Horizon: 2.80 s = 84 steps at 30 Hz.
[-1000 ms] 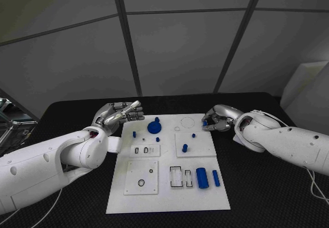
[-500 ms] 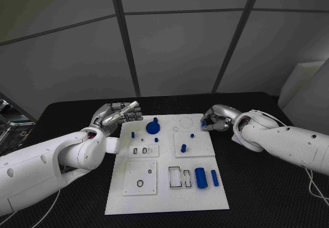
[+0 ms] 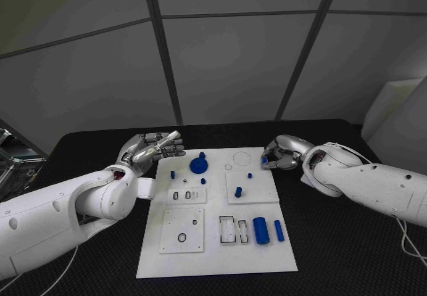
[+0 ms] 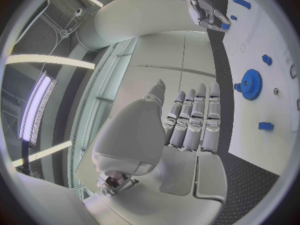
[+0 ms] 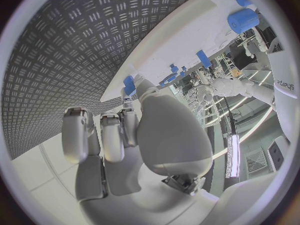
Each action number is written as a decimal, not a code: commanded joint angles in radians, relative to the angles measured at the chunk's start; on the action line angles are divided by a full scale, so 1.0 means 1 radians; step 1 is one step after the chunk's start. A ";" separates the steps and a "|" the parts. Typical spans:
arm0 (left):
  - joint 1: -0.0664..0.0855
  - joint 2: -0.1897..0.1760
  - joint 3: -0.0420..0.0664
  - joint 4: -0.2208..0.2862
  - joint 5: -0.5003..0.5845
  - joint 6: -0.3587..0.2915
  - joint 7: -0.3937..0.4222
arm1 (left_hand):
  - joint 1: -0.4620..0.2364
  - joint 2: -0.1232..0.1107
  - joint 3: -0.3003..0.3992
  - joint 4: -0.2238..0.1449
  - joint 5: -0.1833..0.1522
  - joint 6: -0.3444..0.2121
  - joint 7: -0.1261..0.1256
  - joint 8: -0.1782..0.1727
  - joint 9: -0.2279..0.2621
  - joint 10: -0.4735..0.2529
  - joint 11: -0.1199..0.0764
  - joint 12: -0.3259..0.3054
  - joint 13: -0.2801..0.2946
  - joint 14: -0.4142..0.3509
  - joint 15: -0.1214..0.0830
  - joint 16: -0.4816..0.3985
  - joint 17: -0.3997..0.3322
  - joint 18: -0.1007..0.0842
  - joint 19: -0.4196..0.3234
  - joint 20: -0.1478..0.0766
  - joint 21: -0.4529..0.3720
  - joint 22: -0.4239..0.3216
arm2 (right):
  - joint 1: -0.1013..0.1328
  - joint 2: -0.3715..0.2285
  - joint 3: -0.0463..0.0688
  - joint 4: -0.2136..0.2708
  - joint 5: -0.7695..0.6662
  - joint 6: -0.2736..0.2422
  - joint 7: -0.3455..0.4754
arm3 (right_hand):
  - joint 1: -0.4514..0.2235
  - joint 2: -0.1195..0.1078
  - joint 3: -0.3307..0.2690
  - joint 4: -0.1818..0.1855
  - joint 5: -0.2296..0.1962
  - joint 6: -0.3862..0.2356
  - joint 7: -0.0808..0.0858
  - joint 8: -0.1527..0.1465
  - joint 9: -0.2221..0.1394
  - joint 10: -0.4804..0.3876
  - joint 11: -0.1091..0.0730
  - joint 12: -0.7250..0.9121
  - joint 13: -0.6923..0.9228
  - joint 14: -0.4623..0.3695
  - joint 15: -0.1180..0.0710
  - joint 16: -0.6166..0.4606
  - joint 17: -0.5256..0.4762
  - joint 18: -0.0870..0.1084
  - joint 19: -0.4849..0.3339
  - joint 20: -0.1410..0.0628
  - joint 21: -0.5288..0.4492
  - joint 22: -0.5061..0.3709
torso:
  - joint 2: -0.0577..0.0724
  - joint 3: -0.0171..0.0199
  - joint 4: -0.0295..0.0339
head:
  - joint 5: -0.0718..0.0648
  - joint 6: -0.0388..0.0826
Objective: Assemble the parts on the task board
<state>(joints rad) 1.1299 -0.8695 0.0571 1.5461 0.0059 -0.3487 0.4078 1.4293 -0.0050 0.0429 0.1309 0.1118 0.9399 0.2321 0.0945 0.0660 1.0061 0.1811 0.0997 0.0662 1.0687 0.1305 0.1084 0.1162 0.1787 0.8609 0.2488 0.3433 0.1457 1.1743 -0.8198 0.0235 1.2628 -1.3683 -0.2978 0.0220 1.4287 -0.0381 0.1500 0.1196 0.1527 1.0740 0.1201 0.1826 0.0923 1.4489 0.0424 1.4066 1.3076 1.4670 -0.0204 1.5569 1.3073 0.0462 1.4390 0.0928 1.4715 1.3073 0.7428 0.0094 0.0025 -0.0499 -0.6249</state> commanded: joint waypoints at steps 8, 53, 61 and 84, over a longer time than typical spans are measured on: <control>0.001 0.001 0.001 -0.001 -0.001 0.008 0.007 | 0.005 0.006 0.000 -0.006 -0.002 0.005 0.005 -0.006 0.000 0.006 0.003 -0.006 0.000 -0.001 0.008 -0.005 0.001 0.003 -0.006 -0.002 -0.003 -0.001 | 0.002 -0.016 0.001 0.051 0.018 -0.097 0.019 | 0.011 0.022 0.012 -0.003 -0.001 0.015 -0.011 0.014 0.009 0.006 -0.012 0.006 0.107 0.101 -0.012 0.009 0.253 -0.006 0.010 -0.009 0.008 0.092 | -0.002 0.0007 -0.0021 | 0.003 0.000; 0.005 0.009 0.001 -0.029 -0.001 0.003 0.007 | 0.006 0.007 0.001 -0.009 -0.002 0.005 0.004 -0.007 0.000 0.006 0.002 -0.006 0.000 0.000 0.008 -0.006 0.002 0.003 -0.006 -0.002 -0.003 -0.001 | -0.053 0.283 -0.013 0.265 -0.261 0.013 -0.353 | 0.006 0.019 0.026 -0.011 0.018 -0.014 -0.001 0.003 0.003 -0.010 -0.005 -0.017 0.087 0.101 -0.009 0.007 0.250 -0.006 0.008 -0.010 0.007 0.091 | -0.001 -0.0030 0.0006 | 0.102 -0.042; 0.005 0.011 0.002 -0.028 -0.001 0.003 0.007 | 0.006 0.007 0.001 -0.009 -0.002 0.005 0.004 -0.007 0.000 0.006 0.002 -0.006 0.000 0.000 0.008 -0.006 0.002 0.003 -0.006 -0.002 -0.003 -0.001 | -0.060 0.301 -0.024 0.254 -0.294 0.000 -0.363 | 0.004 0.017 0.026 -0.011 0.022 -0.015 0.000 0.003 0.003 -0.009 -0.004 -0.017 0.088 0.101 -0.008 0.007 0.251 -0.007 0.009 -0.009 0.007 0.092 | -0.001 -0.0013 0.0000 | 0.112 -0.049; 0.005 0.011 0.002 -0.028 -0.001 0.004 0.006 | 0.007 0.007 0.001 -0.011 -0.002 0.005 0.004 -0.008 0.000 0.006 0.002 -0.007 0.000 0.000 0.008 -0.008 0.002 0.003 -0.007 -0.002 -0.003 -0.002 | -0.067 0.315 -0.026 0.233 -0.305 0.025 -0.358 | -0.011 0.004 0.023 -0.009 0.021 -0.027 0.005 -0.004 0.000 -0.013 0.000 -0.022 0.084 0.101 -0.005 0.008 0.252 -0.006 0.007 -0.007 0.005 0.089 | -0.001 -0.0019 -0.0007 | 0.120 -0.055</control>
<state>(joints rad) 1.1334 -0.8592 0.0576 1.5164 0.0059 -0.3497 0.4072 1.4293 -0.0050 0.0427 0.1253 0.1118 0.9399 0.2321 0.0905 0.0659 1.0060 0.1810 0.0948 0.0662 1.0688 0.1305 0.1043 0.1166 0.1788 0.8609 0.2487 0.3433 0.1451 1.1090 -0.5049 -0.0007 1.4989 -1.6636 -0.2965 -0.3341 1.4295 -0.0333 0.1728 0.1083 0.1723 1.0540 0.1229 0.1804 0.0947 1.4414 0.0430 1.3888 1.3076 1.4650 -0.0251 1.5624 1.3075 0.0462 1.4495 0.0820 1.4821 1.3073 0.7419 0.0075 0.0020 0.0689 -0.6794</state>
